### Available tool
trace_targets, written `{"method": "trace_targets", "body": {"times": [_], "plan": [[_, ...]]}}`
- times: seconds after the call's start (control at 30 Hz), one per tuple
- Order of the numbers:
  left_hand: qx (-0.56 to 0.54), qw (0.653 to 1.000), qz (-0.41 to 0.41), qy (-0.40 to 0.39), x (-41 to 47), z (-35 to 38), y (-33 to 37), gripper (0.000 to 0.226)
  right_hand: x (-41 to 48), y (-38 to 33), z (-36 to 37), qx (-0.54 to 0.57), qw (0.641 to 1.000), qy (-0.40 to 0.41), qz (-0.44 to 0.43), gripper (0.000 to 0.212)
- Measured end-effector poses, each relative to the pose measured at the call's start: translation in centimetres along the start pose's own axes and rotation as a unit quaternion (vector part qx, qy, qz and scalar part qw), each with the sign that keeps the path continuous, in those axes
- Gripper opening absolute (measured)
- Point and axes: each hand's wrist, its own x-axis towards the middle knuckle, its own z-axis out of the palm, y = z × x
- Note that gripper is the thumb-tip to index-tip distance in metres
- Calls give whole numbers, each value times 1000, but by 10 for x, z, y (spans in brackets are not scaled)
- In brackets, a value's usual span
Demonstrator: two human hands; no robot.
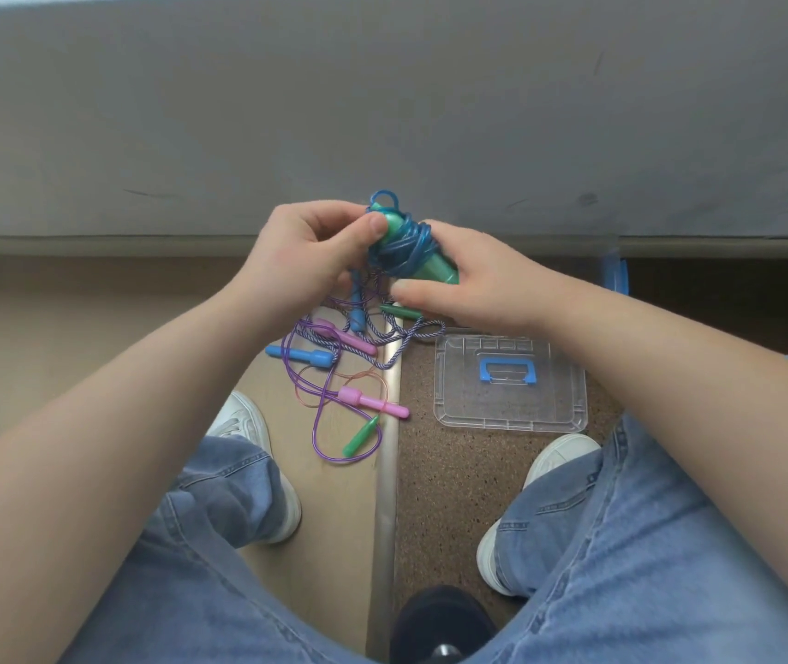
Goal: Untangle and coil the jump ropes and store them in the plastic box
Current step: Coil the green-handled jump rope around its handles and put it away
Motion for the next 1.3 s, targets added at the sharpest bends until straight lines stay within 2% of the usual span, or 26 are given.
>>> {"method": "trace_targets", "body": {"times": [0.07,0.17,0.37,0.53,0.63,0.77,0.9,0.97,1.03,1.1,1.17,1.3], "plan": [[-12,1000,-20,8,-1,4,-2,7,3,1,0,-38,999,31,14,52],[-25,999,-39,8,-5,13,-3,9,6,0,4,-9,996,92,2,66],[-166,982,-93,-9,-3,12,-9,25,7,-6,7,108,993,50,-12,32],[-326,926,-187,20,0,23,3,23,7,-15,15,151,987,48,17,33],[-304,930,-199,61,6,24,6,29,5,-17,18,168,985,35,33,25],[-256,941,-192,110,12,22,9,34,1,-19,17,37,998,46,-20,30],[-182,963,-169,103,8,29,2,37,-1,-15,15,7,1000,30,4,29],[-139,977,-150,60,3,33,-2,35,-1,-13,13,102,994,16,39,25],[-93,987,-125,27,0,36,-3,36,0,-10,13,239,968,-3,76,19],[-67,991,-112,31,-1,37,-1,37,-2,-11,16,315,945,-8,91,12],[-66,990,-116,52,1,36,0,36,-4,-16,20,307,948,25,80,9],[-144,975,-155,70,3,34,2,34,-6,-20,21,313,945,90,35,21]]}}
